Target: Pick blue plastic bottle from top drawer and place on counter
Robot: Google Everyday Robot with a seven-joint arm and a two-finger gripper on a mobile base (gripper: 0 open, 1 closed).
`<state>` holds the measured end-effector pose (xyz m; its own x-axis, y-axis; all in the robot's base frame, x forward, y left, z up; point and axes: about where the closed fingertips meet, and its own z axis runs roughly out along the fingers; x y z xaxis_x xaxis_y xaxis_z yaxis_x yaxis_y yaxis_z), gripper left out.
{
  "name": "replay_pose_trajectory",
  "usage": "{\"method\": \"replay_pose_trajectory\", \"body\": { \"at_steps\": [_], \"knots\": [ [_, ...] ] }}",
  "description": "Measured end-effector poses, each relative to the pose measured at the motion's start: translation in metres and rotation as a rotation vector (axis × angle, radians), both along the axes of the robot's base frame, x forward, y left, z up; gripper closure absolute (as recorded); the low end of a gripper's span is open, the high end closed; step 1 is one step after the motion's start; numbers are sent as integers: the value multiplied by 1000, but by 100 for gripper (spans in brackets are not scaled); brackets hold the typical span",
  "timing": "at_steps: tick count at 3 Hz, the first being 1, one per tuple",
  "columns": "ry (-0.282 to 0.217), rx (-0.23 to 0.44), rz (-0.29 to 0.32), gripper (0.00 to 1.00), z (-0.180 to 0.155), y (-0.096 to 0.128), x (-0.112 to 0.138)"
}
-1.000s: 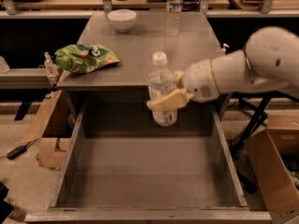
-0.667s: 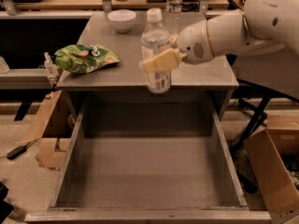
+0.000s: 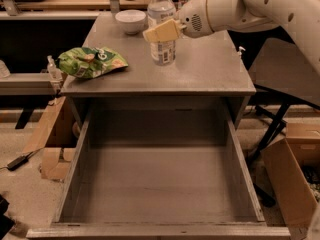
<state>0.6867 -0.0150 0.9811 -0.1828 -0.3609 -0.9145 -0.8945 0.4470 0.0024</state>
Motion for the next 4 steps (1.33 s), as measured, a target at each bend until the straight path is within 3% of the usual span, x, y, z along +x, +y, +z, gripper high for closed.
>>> {"method": "replay_pose_trajectory", "body": {
  "at_steps": [1, 2, 3, 4],
  "knots": [
    [-33, 7, -81, 100, -12, -19, 37],
    [-51, 37, -181, 100, -34, -66, 63],
    [-60, 56, -256, 100, -49, -105, 79],
    [-54, 41, -300, 100, -69, -124, 88]
  ]
}}
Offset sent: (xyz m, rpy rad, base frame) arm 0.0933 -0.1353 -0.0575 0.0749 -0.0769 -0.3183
